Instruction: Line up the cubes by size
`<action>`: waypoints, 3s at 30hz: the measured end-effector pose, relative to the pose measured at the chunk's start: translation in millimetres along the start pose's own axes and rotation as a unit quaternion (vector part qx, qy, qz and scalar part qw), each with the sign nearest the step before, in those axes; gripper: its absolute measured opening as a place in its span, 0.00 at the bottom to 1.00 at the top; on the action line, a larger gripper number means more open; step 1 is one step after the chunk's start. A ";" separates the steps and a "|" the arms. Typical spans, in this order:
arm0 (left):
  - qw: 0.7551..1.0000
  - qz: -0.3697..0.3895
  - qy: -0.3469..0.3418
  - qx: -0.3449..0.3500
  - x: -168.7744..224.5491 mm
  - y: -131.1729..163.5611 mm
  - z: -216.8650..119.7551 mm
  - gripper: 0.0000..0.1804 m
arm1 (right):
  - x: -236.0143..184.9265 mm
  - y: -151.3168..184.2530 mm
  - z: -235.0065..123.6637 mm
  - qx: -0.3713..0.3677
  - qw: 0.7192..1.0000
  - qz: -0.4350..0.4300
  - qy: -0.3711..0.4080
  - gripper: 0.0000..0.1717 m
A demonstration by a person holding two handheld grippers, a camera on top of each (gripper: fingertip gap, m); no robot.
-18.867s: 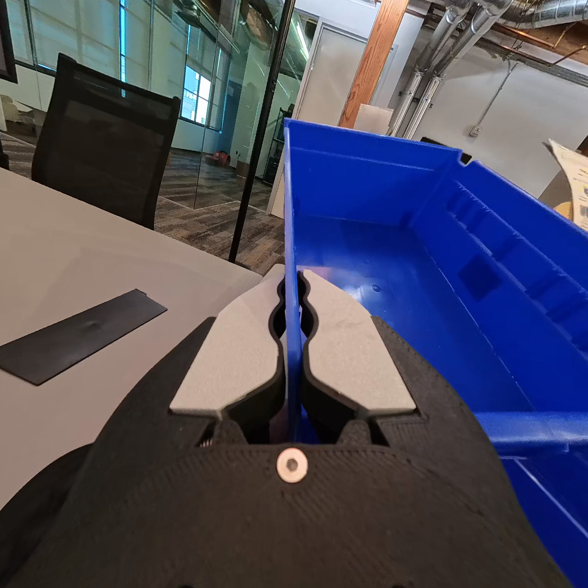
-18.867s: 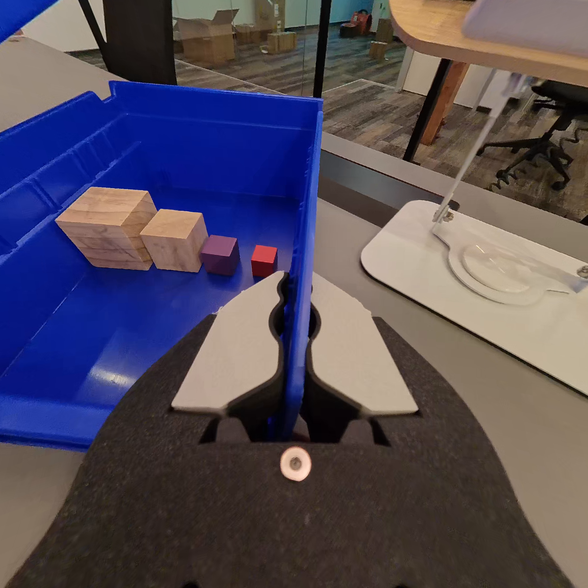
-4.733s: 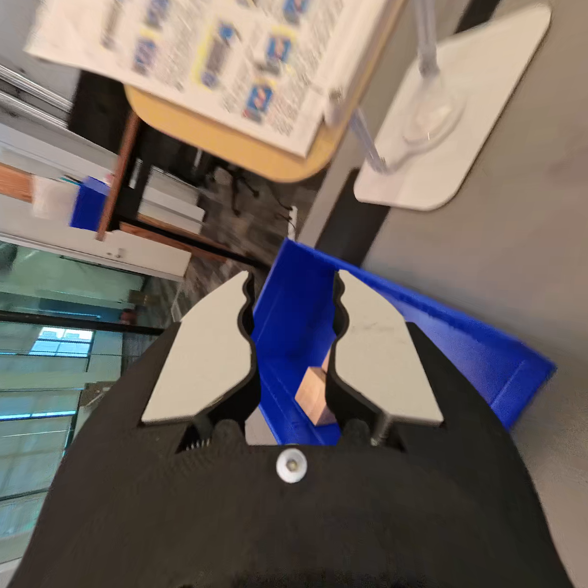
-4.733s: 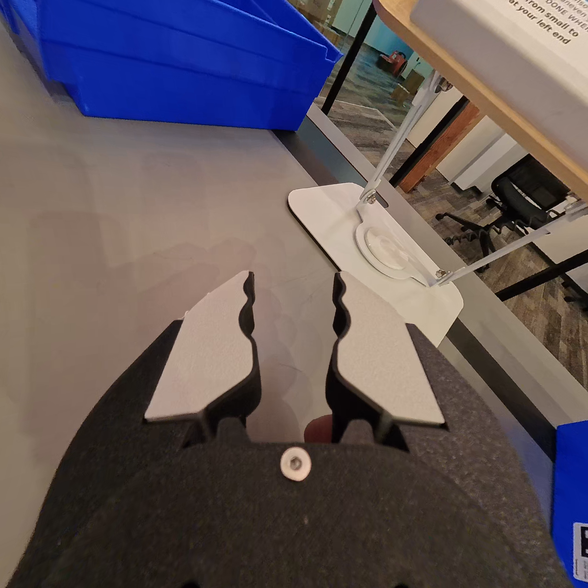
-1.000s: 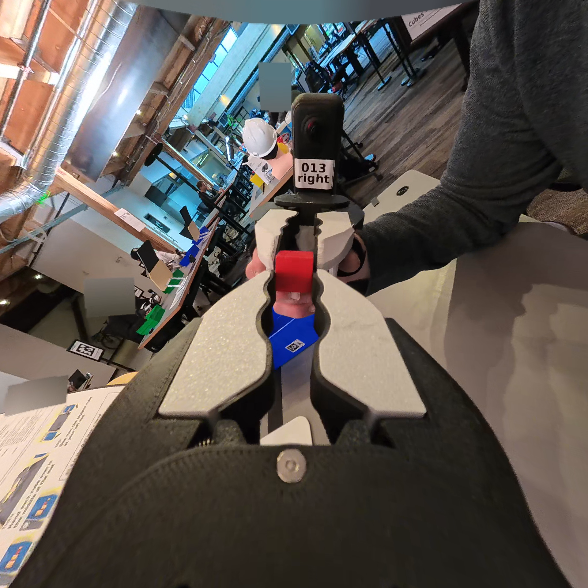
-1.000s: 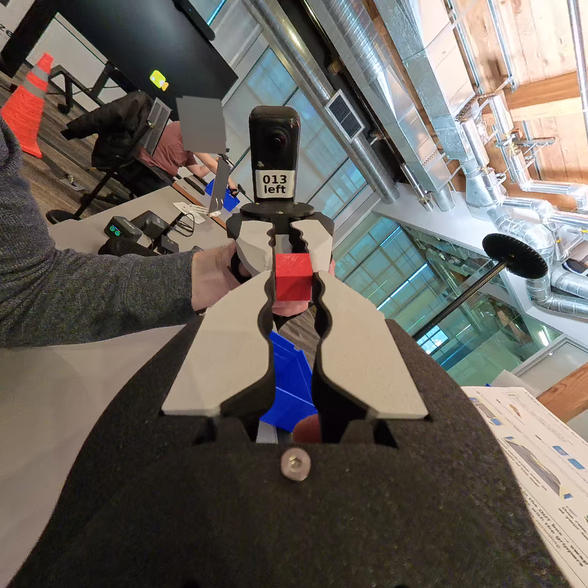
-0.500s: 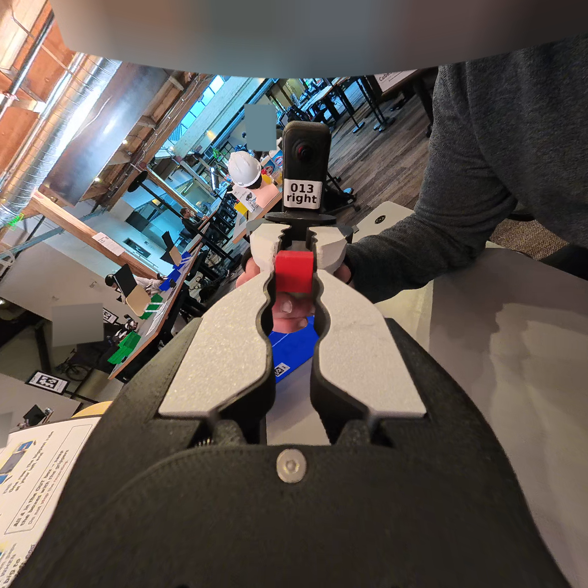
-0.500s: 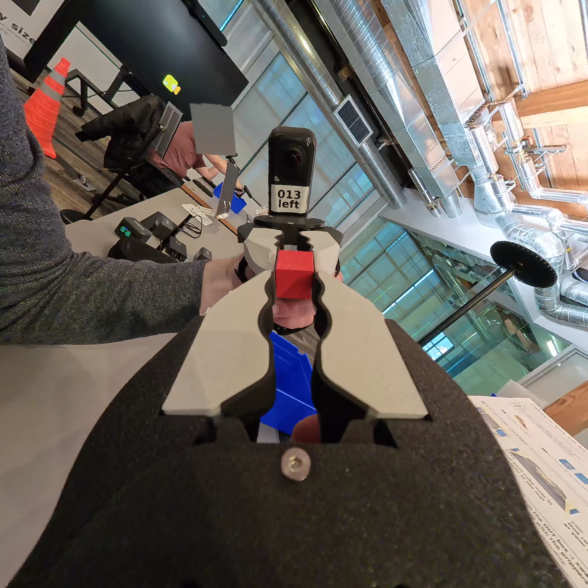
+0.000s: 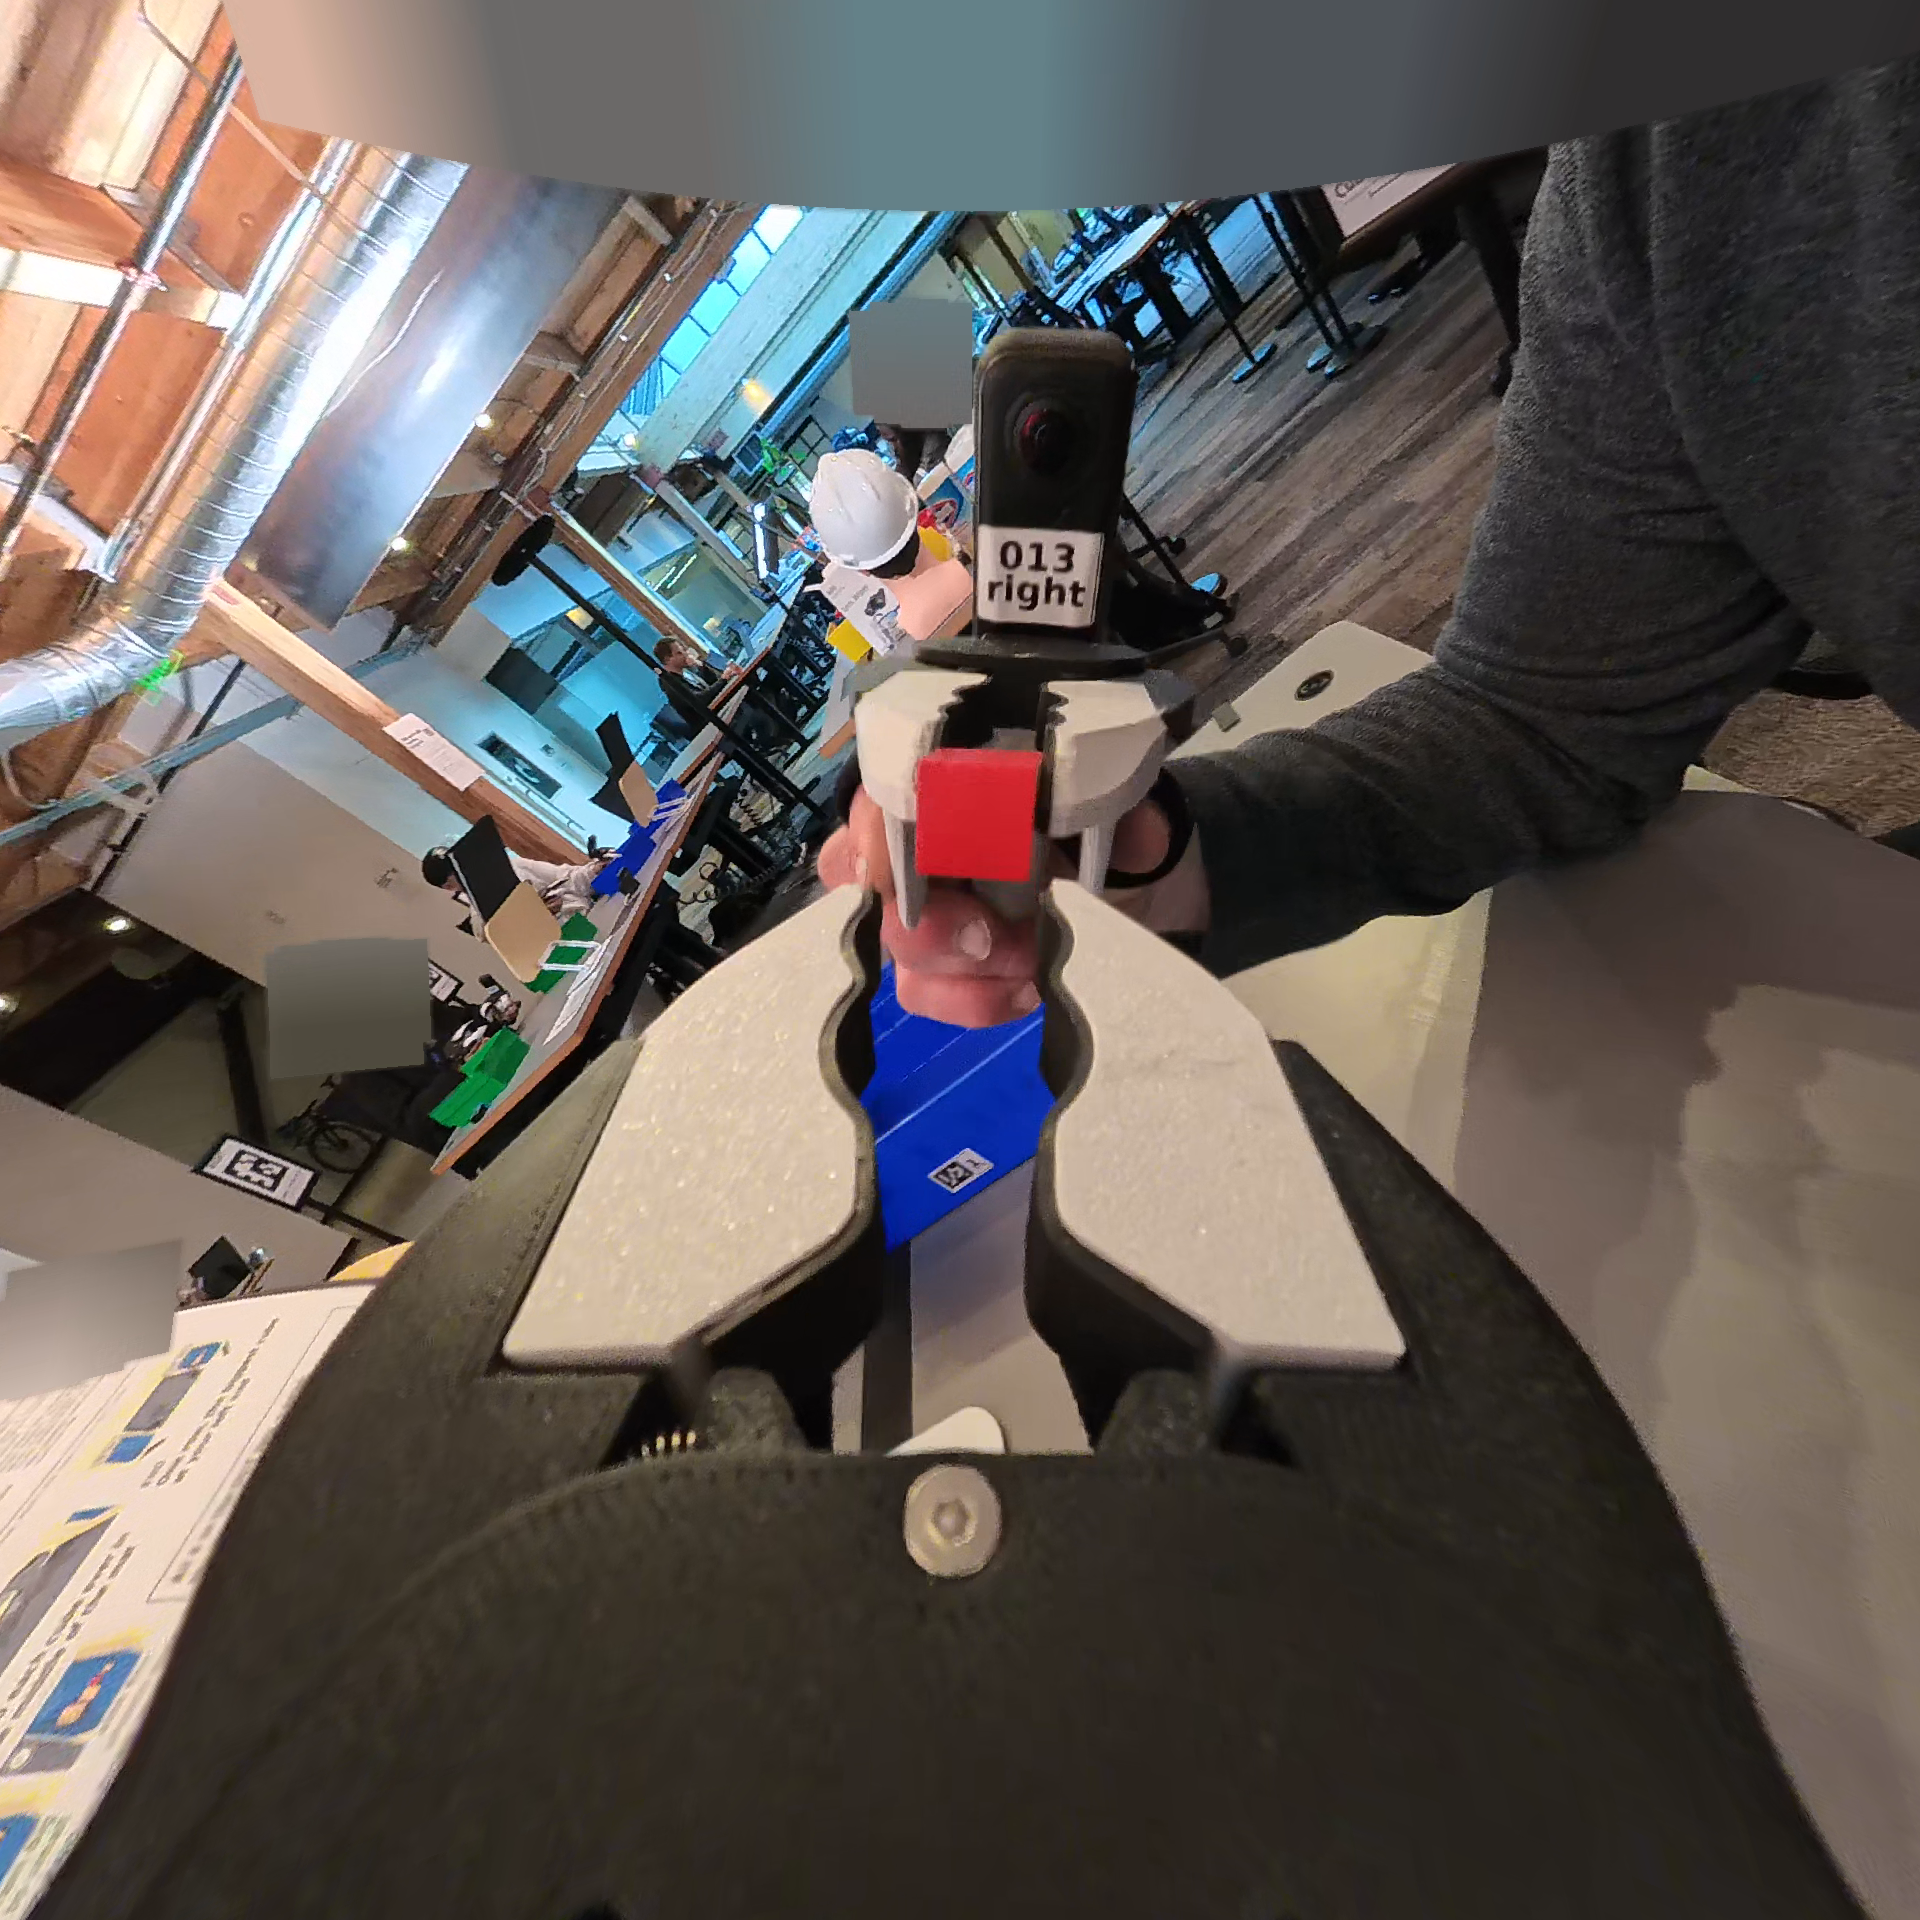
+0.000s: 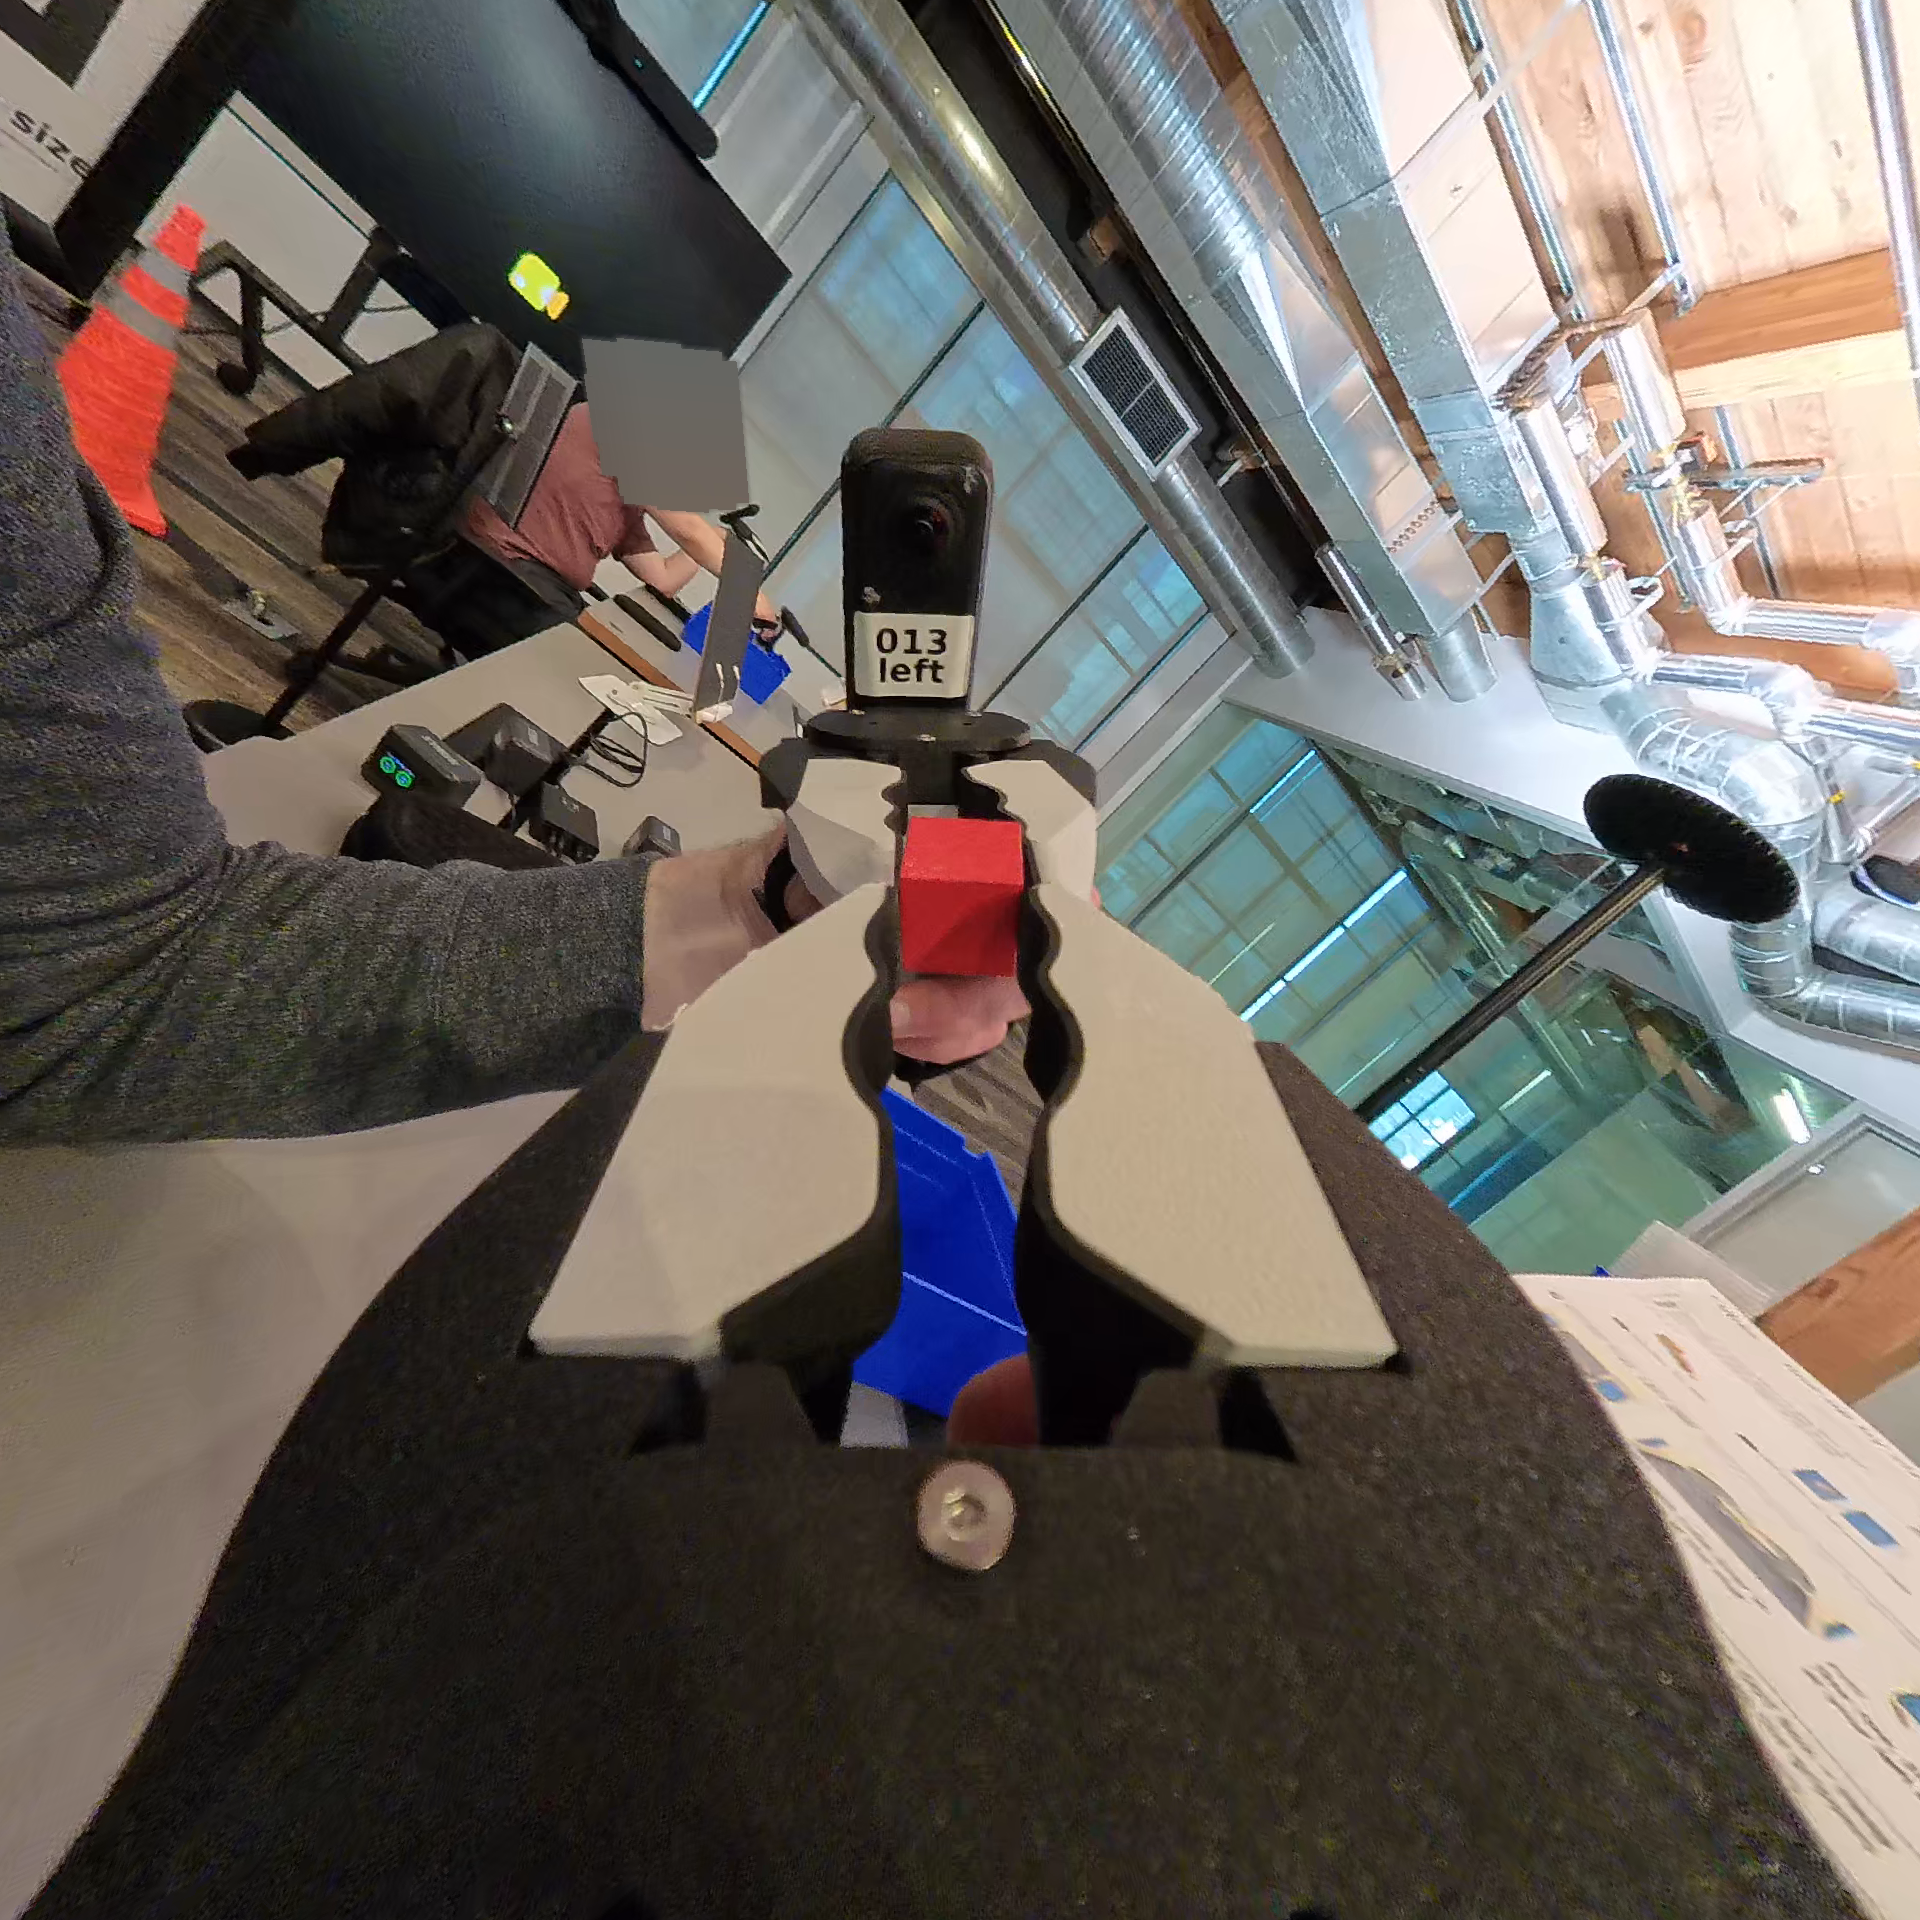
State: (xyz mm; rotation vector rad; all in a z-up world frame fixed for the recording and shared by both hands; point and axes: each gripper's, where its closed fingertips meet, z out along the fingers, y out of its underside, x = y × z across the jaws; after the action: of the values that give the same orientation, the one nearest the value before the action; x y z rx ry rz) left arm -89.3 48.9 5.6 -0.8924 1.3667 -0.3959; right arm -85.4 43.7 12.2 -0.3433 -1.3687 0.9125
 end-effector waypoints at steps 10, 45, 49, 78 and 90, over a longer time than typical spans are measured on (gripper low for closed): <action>0.997 0.034 -0.045 -0.058 -8.8 1.2 -21.1 0.00 | 78.3 21.1 -102.1 -0.158 0.978 -0.048 0.130 0.12; 0.994 0.026 -0.050 -0.096 -16.0 19.8 -28.3 0.00 | 28.2 356.2 -341.7 -0.683 0.659 0.216 -0.229 0.12; 0.994 0.023 -0.050 -0.098 -16.7 22.1 -28.7 0.00 | 22.9 363.0 -346.8 -0.695 0.640 0.213 -0.248 0.12; 0.993 0.022 -0.046 -0.108 -16.1 26.2 -25.5 0.00 | 105.4 261.9 -309.2 -0.697 0.712 0.076 -0.037 0.21; 0.990 0.044 -0.061 -0.118 -13.9 14.9 -28.8 0.00 | 64.2 117.7 -120.3 -0.440 0.896 0.023 0.063 0.16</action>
State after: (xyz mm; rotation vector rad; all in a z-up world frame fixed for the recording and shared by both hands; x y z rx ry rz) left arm -123.1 59.1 5.2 -1.0286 1.3521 -0.1103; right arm -19.1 198.5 -51.6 -1.1050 -1.5937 0.2381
